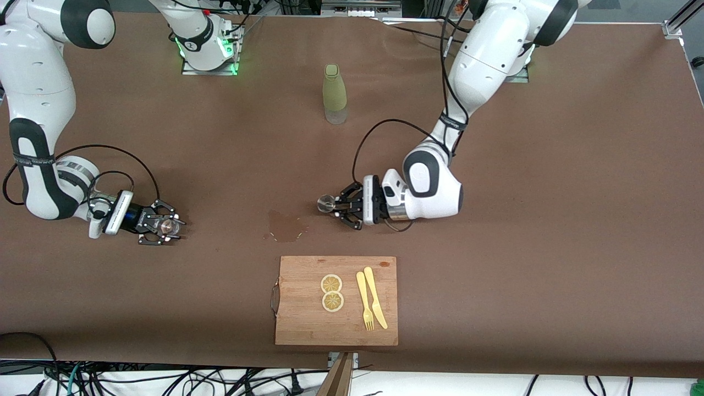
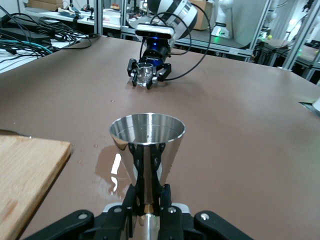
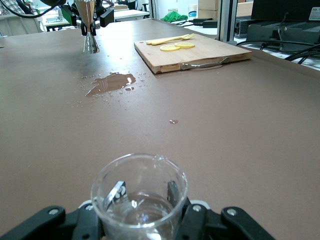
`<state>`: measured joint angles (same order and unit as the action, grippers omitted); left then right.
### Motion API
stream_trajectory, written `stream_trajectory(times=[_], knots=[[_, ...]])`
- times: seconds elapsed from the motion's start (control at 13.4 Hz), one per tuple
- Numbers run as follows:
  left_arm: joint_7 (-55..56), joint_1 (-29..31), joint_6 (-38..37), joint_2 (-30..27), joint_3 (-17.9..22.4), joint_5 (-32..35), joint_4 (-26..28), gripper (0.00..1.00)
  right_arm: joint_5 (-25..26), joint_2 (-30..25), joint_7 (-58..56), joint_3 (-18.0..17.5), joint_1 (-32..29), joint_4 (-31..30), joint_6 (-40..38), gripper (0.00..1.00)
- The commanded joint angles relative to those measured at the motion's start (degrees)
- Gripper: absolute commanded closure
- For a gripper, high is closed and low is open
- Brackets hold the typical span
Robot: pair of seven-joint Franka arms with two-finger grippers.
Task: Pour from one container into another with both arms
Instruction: 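Lift the jigger with the left gripper while the right gripper lifts the beaker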
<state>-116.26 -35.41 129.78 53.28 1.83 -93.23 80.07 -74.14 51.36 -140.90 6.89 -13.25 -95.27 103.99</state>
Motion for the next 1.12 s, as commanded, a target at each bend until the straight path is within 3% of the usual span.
stream_trajectory(times=[0.0, 0.3, 0.52, 1.05], knots=[[5.41, -4.38, 4.06, 4.46, 2.38, -1.43, -6.75, 1.00, -1.18, 0.85, -1.04, 0.05, 0.51, 0.34, -0.45, 0.61], [12.27, -8.87, 8.46, 8.06, 5.11, -1.52, -13.35, 1.00, -1.71, 0.76, -0.34, -0.91, 1.30, 0.61, -0.54, 0.62], [15.79, -11.34, 10.93, 10.35, 6.43, -1.60, -16.87, 1.00, -1.62, 0.76, -0.42, -1.09, 1.73, 0.61, -0.45, 0.74], [20.98, -15.82, 14.88, 13.17, 9.95, -3.45, -20.57, 1.00, -1.54, 0.59, 3.08, -4.07, 3.49, 2.98, -0.89, 0.75]])
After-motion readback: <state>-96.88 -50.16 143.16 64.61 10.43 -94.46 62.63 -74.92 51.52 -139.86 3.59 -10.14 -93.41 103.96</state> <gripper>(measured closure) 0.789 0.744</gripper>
